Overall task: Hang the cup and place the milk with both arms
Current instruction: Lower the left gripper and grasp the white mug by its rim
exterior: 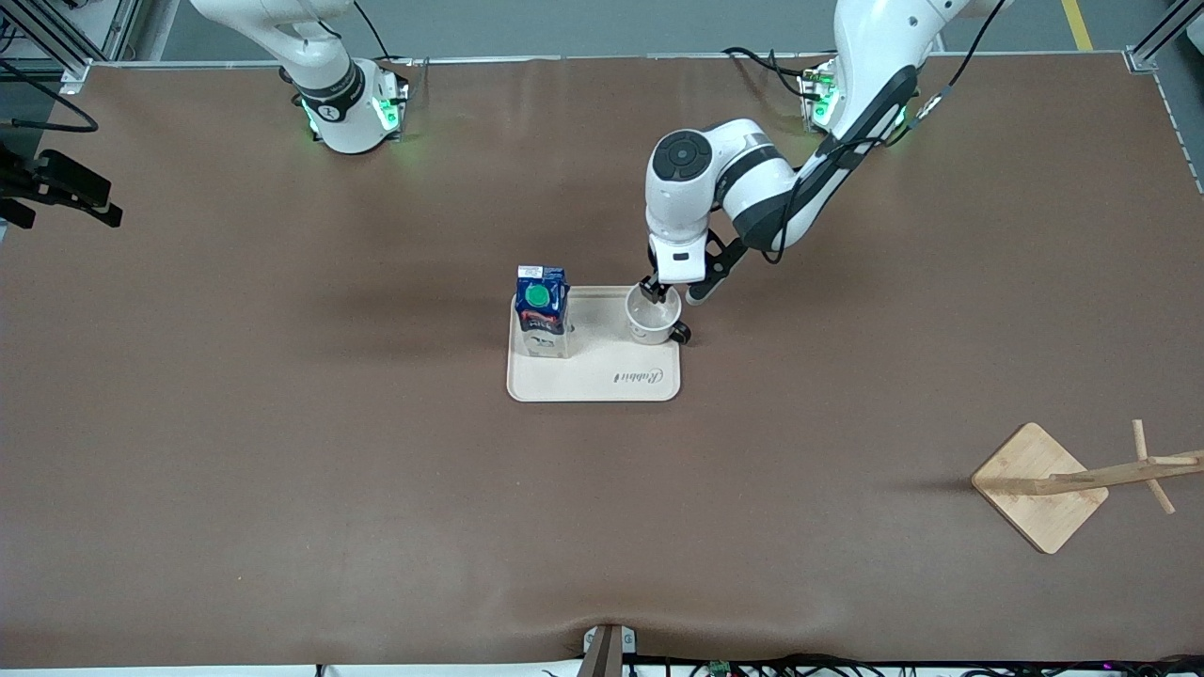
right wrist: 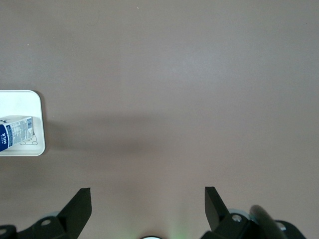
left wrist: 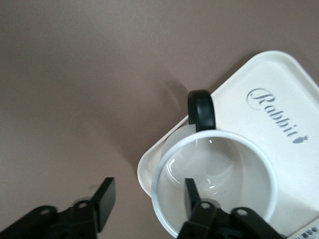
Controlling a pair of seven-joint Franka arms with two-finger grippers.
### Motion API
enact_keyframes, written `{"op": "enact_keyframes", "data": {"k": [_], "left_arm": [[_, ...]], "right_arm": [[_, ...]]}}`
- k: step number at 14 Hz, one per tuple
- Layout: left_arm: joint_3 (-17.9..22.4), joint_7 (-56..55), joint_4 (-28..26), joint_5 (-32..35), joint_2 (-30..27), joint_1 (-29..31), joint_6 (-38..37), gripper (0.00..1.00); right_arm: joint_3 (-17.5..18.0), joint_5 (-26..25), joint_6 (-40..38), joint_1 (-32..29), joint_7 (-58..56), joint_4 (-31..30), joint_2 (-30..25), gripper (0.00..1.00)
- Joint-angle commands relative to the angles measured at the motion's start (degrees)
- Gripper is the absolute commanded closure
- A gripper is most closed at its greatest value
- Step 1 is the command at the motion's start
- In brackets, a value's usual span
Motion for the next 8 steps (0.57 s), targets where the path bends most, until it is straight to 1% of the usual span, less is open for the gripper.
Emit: {"op": "enact_keyframes", "data": {"k": [1, 2, 5, 6, 8], "left_arm": [[-0.1, -1.6, 2.2, 1.5, 2.2, -0.3, 0.2, 0.55], [-0.1, -1.6, 2.7, 1.5, 2.9, -0.3, 0.2, 0.62], [-0.1, -1.3, 4.4, 1.5, 4.3, -0.3, 0.2, 0.93], [0.0, -1.3, 5.0, 1.5, 5.0, -0.3, 0.2, 1.0], [0.2, -0.9, 6.0, 1.6, 5.4, -0.3, 0.2, 1.0]], "right_arm": [[0.6, 0.0, -0.9, -1.2, -0.6, 1.6, 0.8, 0.0], [0.6, 0.0, -0.9, -1.2, -0.6, 1.6, 0.8, 0.0], [0.6, 0.0, -0.9, -1.2, -0.6, 1.6, 1.2, 0.0], [0.6, 0.0, -0.9, -1.2, -0.6, 1.6, 1.2, 0.0], [0.6, 0.0, -0.9, -1.2, -0.6, 1.6, 1.2, 0.0]]}}
